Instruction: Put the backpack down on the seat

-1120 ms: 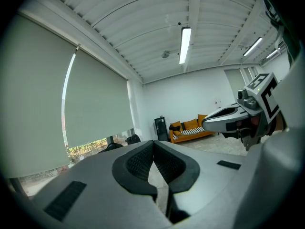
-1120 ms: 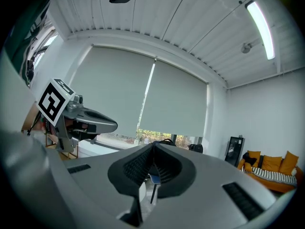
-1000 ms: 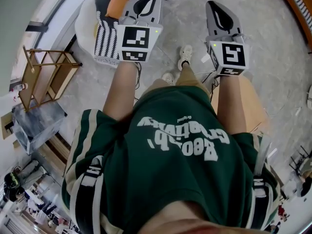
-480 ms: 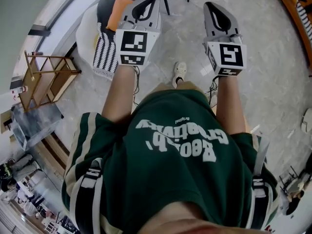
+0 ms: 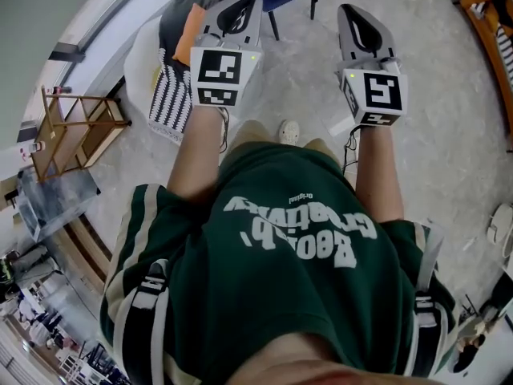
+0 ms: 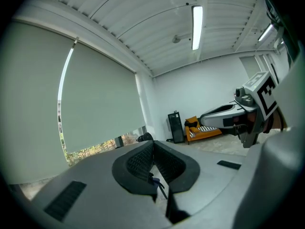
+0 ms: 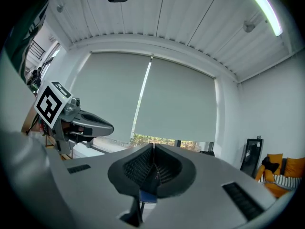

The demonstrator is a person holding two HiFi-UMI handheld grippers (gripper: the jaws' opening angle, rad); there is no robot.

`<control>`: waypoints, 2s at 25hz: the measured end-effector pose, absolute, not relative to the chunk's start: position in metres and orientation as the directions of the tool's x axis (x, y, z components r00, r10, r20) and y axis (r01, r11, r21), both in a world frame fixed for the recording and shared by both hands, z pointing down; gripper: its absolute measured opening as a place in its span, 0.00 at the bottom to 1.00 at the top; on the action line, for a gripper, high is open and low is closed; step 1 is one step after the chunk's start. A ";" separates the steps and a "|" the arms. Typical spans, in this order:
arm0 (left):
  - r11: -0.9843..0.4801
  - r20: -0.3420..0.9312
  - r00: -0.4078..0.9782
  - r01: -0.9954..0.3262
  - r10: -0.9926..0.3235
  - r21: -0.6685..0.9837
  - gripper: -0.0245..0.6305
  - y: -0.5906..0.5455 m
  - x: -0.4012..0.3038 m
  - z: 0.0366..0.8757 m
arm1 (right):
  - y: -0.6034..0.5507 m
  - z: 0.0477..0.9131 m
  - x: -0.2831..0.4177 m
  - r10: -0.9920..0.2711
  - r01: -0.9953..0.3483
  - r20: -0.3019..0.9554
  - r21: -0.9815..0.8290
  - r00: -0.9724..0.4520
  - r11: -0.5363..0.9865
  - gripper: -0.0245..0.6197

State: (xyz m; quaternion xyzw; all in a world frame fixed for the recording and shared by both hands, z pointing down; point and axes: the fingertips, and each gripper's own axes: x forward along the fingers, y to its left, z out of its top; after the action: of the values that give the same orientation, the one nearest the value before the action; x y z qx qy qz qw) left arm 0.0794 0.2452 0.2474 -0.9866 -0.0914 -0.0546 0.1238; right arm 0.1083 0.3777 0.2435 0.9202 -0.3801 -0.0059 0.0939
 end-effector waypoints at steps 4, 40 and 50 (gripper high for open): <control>-0.951 0.134 0.975 0.205 0.177 -0.233 0.07 0.248 0.108 0.244 | 0.382 0.239 0.134 -0.696 -0.694 0.058 0.173 0.715 -0.699 0.09; -0.967 0.206 0.963 0.206 0.172 -0.154 0.07 -0.016 0.536 0.296 | 0.127 0.275 0.562 -0.678 -0.697 0.165 0.194 0.717 -0.690 0.09; -0.978 0.252 0.960 0.162 0.126 -0.131 0.07 -0.052 0.577 0.323 | 0.092 0.295 0.610 -0.709 -0.737 0.200 0.169 0.676 -0.655 0.10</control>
State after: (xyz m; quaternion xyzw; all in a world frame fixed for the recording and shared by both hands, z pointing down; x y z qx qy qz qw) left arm 0.5767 -0.0522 0.3235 -0.9870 -0.0730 -0.1221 0.0752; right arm 0.6101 0.0922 0.2951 0.9077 -0.3982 0.0580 0.1188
